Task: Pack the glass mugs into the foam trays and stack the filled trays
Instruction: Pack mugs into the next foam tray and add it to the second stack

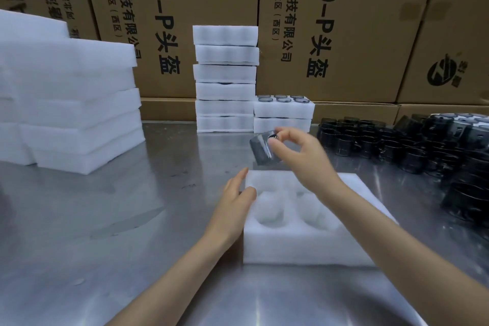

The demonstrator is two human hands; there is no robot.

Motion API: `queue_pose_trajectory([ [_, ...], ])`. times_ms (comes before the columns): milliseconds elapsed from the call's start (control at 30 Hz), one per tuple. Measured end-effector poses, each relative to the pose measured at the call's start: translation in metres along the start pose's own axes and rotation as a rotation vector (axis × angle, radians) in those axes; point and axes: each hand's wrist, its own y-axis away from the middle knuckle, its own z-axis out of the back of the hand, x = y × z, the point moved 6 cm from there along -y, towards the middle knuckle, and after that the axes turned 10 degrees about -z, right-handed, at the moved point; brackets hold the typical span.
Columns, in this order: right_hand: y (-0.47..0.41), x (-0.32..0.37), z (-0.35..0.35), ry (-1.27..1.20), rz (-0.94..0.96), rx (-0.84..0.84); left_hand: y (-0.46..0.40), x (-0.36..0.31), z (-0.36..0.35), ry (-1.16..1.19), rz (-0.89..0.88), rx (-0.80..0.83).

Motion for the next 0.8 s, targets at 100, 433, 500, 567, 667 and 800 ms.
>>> queue_pose_trajectory([
  [100,0.005,-0.010,-0.015,0.067,-0.015,0.061,0.000,-0.002,-0.001,-0.024,-0.028,0.016],
  [433,0.008,-0.010,-0.017,0.141,0.039,0.115,-0.002,-0.010,0.003,-0.062,-0.139,-0.022],
  [500,0.008,-0.010,-0.015,0.142,0.048,0.138,-0.002,-0.010,0.004,-0.059,-0.139,-0.013],
  [567,0.009,-0.013,-0.013,0.126,0.023,0.171,-0.003,-0.008,0.003,-0.069,-0.150,0.011],
  [667,0.012,-0.015,-0.011,0.212,0.055,0.146,-0.005,-0.006,0.003,-0.068,-0.159,0.043],
  [800,0.017,-0.012,-0.011,0.342,0.113,0.090,-0.006,-0.001,0.003,-0.033,-0.125,0.060],
])
